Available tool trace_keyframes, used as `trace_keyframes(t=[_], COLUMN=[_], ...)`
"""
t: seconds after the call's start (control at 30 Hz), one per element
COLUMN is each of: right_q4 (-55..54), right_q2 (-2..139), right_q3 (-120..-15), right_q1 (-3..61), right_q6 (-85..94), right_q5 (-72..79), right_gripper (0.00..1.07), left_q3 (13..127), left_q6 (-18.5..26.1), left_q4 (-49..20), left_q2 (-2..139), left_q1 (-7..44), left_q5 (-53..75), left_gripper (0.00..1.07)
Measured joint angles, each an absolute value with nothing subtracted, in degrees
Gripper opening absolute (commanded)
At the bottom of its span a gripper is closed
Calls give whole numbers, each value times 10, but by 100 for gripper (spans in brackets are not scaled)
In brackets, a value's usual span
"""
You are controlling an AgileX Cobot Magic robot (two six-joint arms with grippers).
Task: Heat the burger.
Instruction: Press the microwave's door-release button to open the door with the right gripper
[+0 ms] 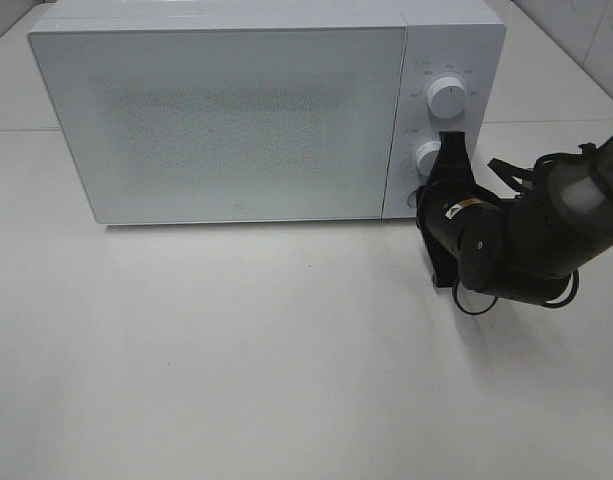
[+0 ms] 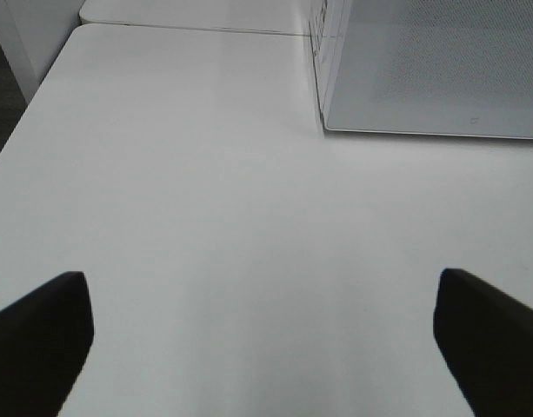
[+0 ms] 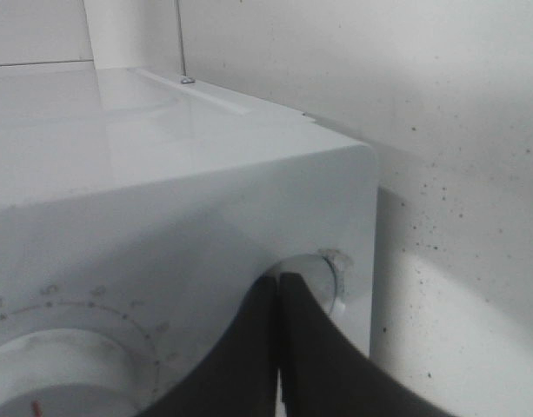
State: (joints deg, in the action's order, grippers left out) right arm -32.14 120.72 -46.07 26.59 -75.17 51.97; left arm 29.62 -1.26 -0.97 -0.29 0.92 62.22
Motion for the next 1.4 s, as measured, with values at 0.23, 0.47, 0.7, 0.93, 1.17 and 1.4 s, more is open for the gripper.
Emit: trace_keyframes(t=[0.23,0.47,0.7,0.93,1.17,1.4], right_q4=[-333,-341,-345,-345,-343,-333], right_q2=[1222,1224,1224,1224,1222,1204], right_q3=[-488,-497,-499,-499,-499,-492], right_q1=[260,255,255,255,256,257], right_q6=[-713,-707,-706,-707,-708,-709], right_q5=[502,478,474,474,469,450], right_gripper=[0,0,0,0,0,0], left_q3=[296,296,296,296,296,296], left_q6=[-13,-13,-13,-13,-13,-13], left_q4=[-10,-8,-8,-8,-8,-8], left_q2=[-3,-3,-3,-3,-3,-3], left_q1=[9,9,9,9,9,9], left_q5=[622,622,622,622,622,622], left_gripper=[100,100,100,100,100,100])
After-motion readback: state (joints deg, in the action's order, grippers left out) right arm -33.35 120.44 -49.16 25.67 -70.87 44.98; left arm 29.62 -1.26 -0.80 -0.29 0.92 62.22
